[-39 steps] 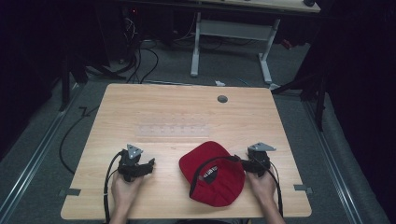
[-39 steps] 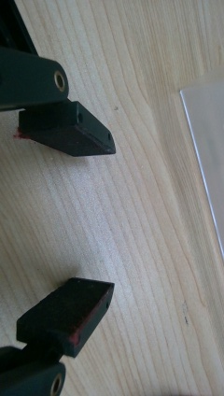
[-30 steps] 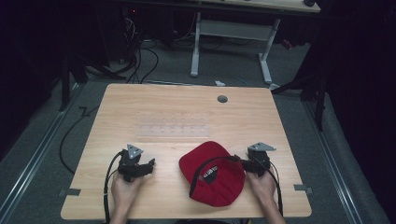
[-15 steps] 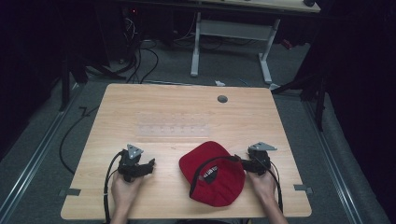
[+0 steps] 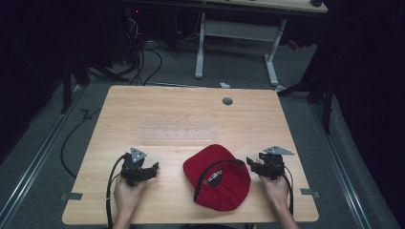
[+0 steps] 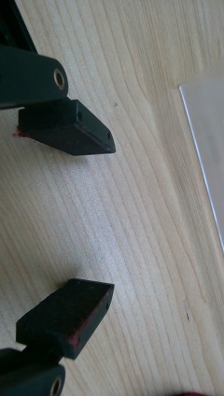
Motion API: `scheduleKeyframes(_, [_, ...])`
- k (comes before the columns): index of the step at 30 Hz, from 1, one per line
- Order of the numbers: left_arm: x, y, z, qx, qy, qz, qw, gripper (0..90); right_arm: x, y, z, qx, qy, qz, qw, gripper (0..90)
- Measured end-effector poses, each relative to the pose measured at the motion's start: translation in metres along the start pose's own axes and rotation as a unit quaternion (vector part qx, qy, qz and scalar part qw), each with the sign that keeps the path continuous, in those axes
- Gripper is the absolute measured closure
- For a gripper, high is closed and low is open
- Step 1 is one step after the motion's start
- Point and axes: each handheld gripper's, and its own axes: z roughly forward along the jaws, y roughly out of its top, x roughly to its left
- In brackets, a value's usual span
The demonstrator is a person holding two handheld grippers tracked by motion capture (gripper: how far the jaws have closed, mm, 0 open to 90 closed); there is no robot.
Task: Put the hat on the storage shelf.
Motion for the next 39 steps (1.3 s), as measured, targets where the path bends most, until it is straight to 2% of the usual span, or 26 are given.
scheduleKeyframes(8, [0.0, 0.0, 0.0, 0.0, 0.0, 0.0, 1.0, 27.4, -0.004, 0.002, -0.017, -0.025, 0.012, 0.004, 0.9996, 38.8])
scheduleKeyframes(11, [0.0, 0.0, 0.0, 0.0, 0.0, 0.0, 1.0, 27.3, -0.003, 0.003, -0.028, -0.039, 0.025, 0.004, 0.9989, 38.9])
scheduleKeyframes(17, [0.0, 0.0, 0.0, 0.0, 0.0, 0.0, 1.0, 27.3, -0.001, 0.004, -0.042, -0.047, 0.027, -0.002, 0.9985, 39.1])
scheduleKeyframes(18, [0.0, 0.0, 0.0, 0.0, 0.0, 0.0, 1.0, 27.2, 0.0, 0.003, -0.047, -0.051, 0.036, -0.002, 0.9981, 39.1])
scheduleKeyframes(26, [0.0, 0.0, 0.0, 0.0, -0.001, 0.0, 1.0, 26.9, 0.012, 0.003, -0.062, -0.064, 0.056, -0.014, 0.9963, 38.8])
scheduleKeyframes(32, [0.0, 0.0, 0.0, 0.001, -0.001, 0.0, 1.0, 26.6, 0.029, 0.003, -0.074, -0.081, 0.072, -0.028, 0.9938, 37.3])
scheduleKeyframes(36, [0.0, 0.0, 0.0, 0.001, -0.001, 0.001, 1.0, 26.5, 0.036, 0.005, -0.074, -0.078, 0.08, -0.034, 0.9931, 36.7])
scheduleKeyframes(38, [0.0, 0.0, 0.0, 0.001, -0.001, 0.0, 1.0, 26.5, 0.044, 0.008, -0.067, -0.067, 0.09, -0.049, 0.9925, 36.4])
scheduleKeyframes(39, [0.0, 0.0, 0.0, 0.001, -0.001, 0.0, 1.0, 26.5, 0.044, 0.008, -0.067, -0.067, 0.09, -0.049, 0.9925, 36.4])
